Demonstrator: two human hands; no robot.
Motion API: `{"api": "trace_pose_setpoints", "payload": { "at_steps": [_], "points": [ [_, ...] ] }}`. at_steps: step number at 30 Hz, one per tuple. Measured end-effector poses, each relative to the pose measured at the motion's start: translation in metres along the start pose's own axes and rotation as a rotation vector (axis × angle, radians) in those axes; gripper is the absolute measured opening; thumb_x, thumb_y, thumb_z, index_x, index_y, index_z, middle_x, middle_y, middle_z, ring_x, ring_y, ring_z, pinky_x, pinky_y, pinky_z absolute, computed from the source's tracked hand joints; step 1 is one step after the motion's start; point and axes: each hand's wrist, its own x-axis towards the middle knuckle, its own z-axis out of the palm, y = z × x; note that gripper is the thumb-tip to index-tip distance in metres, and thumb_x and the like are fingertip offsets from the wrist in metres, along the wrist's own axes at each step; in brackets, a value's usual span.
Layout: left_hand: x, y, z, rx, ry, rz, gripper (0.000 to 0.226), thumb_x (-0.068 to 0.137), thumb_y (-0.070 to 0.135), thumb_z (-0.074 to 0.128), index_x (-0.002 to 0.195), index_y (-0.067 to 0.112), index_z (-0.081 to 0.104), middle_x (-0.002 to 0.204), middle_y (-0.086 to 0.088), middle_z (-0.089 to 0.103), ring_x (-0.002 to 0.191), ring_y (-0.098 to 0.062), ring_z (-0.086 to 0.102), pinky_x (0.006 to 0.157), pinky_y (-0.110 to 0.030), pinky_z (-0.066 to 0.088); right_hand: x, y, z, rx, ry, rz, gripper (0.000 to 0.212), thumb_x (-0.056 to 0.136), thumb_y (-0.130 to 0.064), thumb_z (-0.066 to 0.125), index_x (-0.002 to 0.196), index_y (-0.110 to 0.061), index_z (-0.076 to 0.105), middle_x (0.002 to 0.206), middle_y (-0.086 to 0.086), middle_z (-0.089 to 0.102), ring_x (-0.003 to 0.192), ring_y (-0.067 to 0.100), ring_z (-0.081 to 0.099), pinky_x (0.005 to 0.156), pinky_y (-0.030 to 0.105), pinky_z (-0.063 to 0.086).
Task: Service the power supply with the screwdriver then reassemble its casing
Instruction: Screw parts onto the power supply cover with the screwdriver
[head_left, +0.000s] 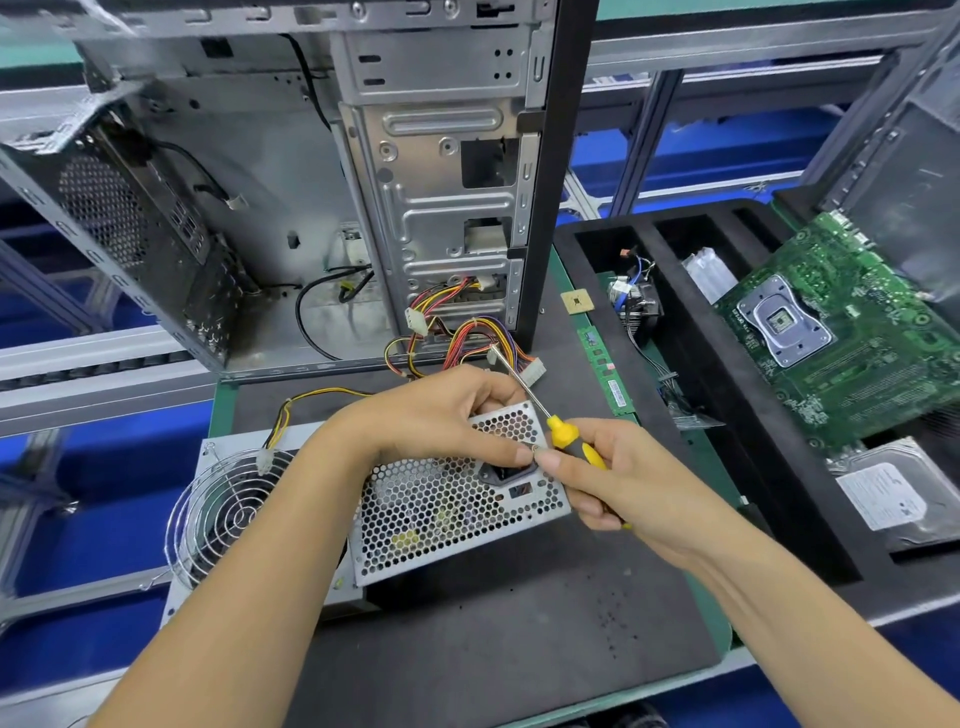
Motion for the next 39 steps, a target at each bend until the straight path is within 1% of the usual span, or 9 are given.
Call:
{"api": "trace_pose_setpoints", "payload": {
  "at_steps": [5,9,15,19,22,25,28,33,39],
  "points": [
    [-0.002,0.000,-0.001,-0.021,0.011,0.020,0.018,0.088,0.009,0.071,0.102,0.001,0.064,0.086,-0.002,0.071,0.075,-0.011,0.063,0.067,-0.020,0.049,0.001,-0.001,0.001,0.040,-0.002,-0.018,0.018,0.091,-0.014,0.060,0.075,-0.020,0.066,0.051,-0.004,0.037,0.040,0.006,0.033,0.039,0.017,0.026],
    [0.000,0.001,0.000,-0.032,0.014,0.022,0.018,0.090,0.015,0.068,0.101,0.001,0.066,0.081,0.002,0.068,0.072,-0.010,0.058,0.068,-0.024,0.045,0.001,0.004,-0.002,0.056,-0.008,-0.007,0.012,0.090,-0.016,0.062,0.089,-0.005,0.061,0.053,-0.003,0.036,0.043,0.006,0.032,0.040,0.017,0.027],
    [0.002,0.000,0.002,0.015,0.012,0.006,0.015,0.090,0.016,0.070,0.095,0.003,0.065,0.074,0.004,0.065,0.061,-0.006,0.053,0.056,-0.015,0.039,0.000,0.008,-0.002,0.075,0.000,0.007,0.011,0.089,-0.022,0.064,0.086,-0.011,0.063,0.052,-0.007,0.040,0.042,0.005,0.034,0.039,0.015,0.028],
    [0.002,0.001,0.002,0.026,0.013,-0.001,0.017,0.090,0.018,0.070,0.095,0.003,0.064,0.080,-0.003,0.067,0.070,-0.013,0.056,0.064,-0.027,0.043,-0.004,0.003,-0.002,0.021,0.062,0.030,0.013,0.089,-0.021,0.064,0.084,-0.009,0.060,0.055,-0.003,0.042,0.043,0.008,0.032,0.039,0.018,0.026],
    [0.002,0.000,0.002,0.010,0.015,-0.015,0.020,0.090,0.016,0.070,0.098,-0.001,0.063,0.085,-0.012,0.069,0.075,-0.017,0.059,0.069,-0.032,0.044,-0.020,-0.014,-0.012,-0.209,0.244,-0.014,0.011,0.087,-0.027,0.064,0.089,-0.016,0.065,0.067,0.003,0.055,0.044,0.009,0.035,0.039,0.018,0.028],
    [0.001,0.000,0.002,0.009,0.018,-0.021,0.017,0.089,0.015,0.070,0.094,0.001,0.063,0.082,-0.005,0.068,0.071,-0.014,0.058,0.066,-0.027,0.043,-0.046,-0.043,-0.027,-0.614,0.285,-0.109,0.010,0.082,-0.031,0.066,0.089,-0.028,0.059,0.066,-0.009,0.068,0.048,0.004,0.051,0.047,0.010,0.036],
    [0.001,0.001,0.003,0.019,0.016,-0.020,0.013,0.089,0.016,0.070,0.086,0.006,0.062,0.073,0.002,0.064,0.064,-0.011,0.053,0.060,-0.025,0.037,-0.063,-0.068,-0.029,-0.952,0.275,-0.064,0.022,0.074,-0.037,0.069,0.080,-0.033,0.049,0.067,-0.017,0.067,0.063,0.007,0.056,0.059,0.024,0.046],
    [0.000,0.005,0.003,0.018,0.012,-0.022,0.014,0.089,0.018,0.070,0.079,0.015,0.061,0.064,0.012,0.058,0.057,-0.006,0.047,0.053,-0.020,0.032,-0.069,-0.092,-0.015,-1.201,0.253,-0.019,0.018,0.075,-0.038,0.067,0.073,-0.032,0.050,0.067,-0.014,0.060,0.067,-0.004,0.051,0.056,0.016,0.042],
    [-0.002,0.006,0.003,-0.003,0.017,-0.046,0.017,0.089,0.018,0.071,0.089,0.003,0.063,0.077,-0.003,0.064,0.071,-0.018,0.053,0.065,-0.032,0.036,-0.064,-0.097,-0.003,-1.386,0.211,0.091,0.017,0.082,-0.042,0.058,0.083,-0.029,0.047,0.085,-0.008,0.056,0.077,0.017,0.059,0.069,0.036,0.052]
  ]
}}
